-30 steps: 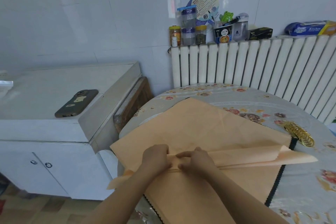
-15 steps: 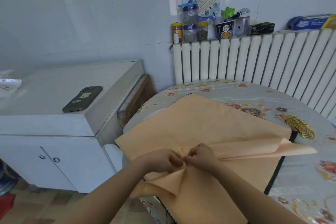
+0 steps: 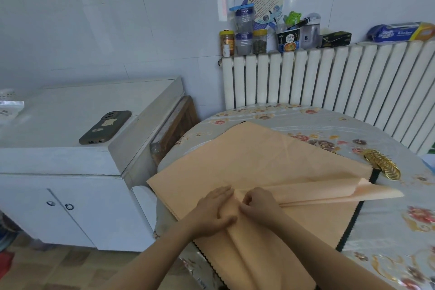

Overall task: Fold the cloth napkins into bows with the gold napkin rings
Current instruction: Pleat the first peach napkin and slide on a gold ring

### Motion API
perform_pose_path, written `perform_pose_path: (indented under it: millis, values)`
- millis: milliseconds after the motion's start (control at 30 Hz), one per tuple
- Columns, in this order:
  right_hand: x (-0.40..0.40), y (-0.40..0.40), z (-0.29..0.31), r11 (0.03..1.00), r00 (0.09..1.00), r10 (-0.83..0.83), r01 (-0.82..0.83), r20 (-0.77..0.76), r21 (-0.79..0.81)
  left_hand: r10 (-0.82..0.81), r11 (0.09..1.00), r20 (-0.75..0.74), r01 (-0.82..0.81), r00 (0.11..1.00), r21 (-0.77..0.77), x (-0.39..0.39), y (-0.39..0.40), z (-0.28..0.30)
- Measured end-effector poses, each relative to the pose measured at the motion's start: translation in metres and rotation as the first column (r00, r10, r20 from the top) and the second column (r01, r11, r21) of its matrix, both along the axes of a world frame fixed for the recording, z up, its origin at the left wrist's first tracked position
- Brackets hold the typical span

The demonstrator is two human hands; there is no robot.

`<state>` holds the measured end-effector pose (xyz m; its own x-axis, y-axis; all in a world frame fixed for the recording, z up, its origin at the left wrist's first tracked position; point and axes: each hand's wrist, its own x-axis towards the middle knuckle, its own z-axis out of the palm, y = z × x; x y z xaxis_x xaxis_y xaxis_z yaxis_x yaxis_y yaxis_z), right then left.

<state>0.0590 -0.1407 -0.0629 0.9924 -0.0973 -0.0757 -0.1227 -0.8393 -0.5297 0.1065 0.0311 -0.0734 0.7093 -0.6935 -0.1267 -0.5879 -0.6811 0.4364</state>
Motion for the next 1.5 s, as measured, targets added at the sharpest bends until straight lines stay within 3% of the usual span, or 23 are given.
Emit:
perform_pose_path:
  millis: [167, 367, 500, 567, 634, 834, 934, 1067, 1234, 1500]
  values:
    - [0.010, -0.028, 0.012, 0.998, 0.998, -0.054, 0.055, -0.030, 0.042, -0.039, 0.999, 0.125, 0.039, 0.991, 0.008, -0.001, -0.024, -0.011]
    - [0.014, -0.050, 0.008, 0.997, 0.999, 0.034, -0.032, -0.018, 0.064, -0.022, 1.000, 0.184, 0.017, 0.983, 0.025, -0.007, -0.043, -0.025]
    - [0.009, -0.046, 0.002, 0.991, 0.993, 0.119, -0.119, -0.007, -0.062, -0.034, 0.995, 0.226, 0.011, 0.974, 0.100, -0.008, -0.044, -0.028]
    - [0.001, -0.046, -0.004, 0.969, 0.995, 0.099, -0.095, 0.005, -0.229, -0.040, 0.992, 0.215, 0.013, 0.976, 0.122, -0.007, -0.044, -0.026]
    - [-0.009, -0.050, -0.014, 0.958, 1.000, 0.009, -0.012, -0.009, -0.288, -0.043, 0.991, 0.197, 0.017, 0.980, 0.130, -0.006, -0.045, -0.023]
    - [-0.010, -0.067, -0.011, 0.980, 0.998, -0.003, -0.009, -0.063, -0.200, -0.076, 0.980, 0.211, 0.034, 0.975, 0.194, 0.002, -0.049, -0.013]
    - [0.010, -0.082, 0.005, 0.983, 0.991, -0.121, 0.110, -0.062, -0.149, -0.108, 0.966, 0.218, 0.051, 0.970, 0.255, 0.006, -0.054, -0.005]
    - [0.025, -0.099, 0.020, 0.925, 0.946, -0.226, 0.134, -0.231, -0.356, -0.125, 0.960, 0.188, 0.072, 0.974, 0.269, 0.009, -0.056, 0.001]
    - [0.039, -0.103, 0.030, 0.941, 0.889, -0.203, 0.061, -0.411, -0.333, -0.128, 0.960, 0.174, 0.078, 0.977, 0.269, 0.011, -0.056, 0.003]
    - [0.042, -0.074, 0.040, 0.920, 0.943, -0.177, 0.057, -0.282, -0.387, -0.165, 0.943, 0.260, 0.074, 0.952, 0.326, 0.010, -0.057, 0.006]
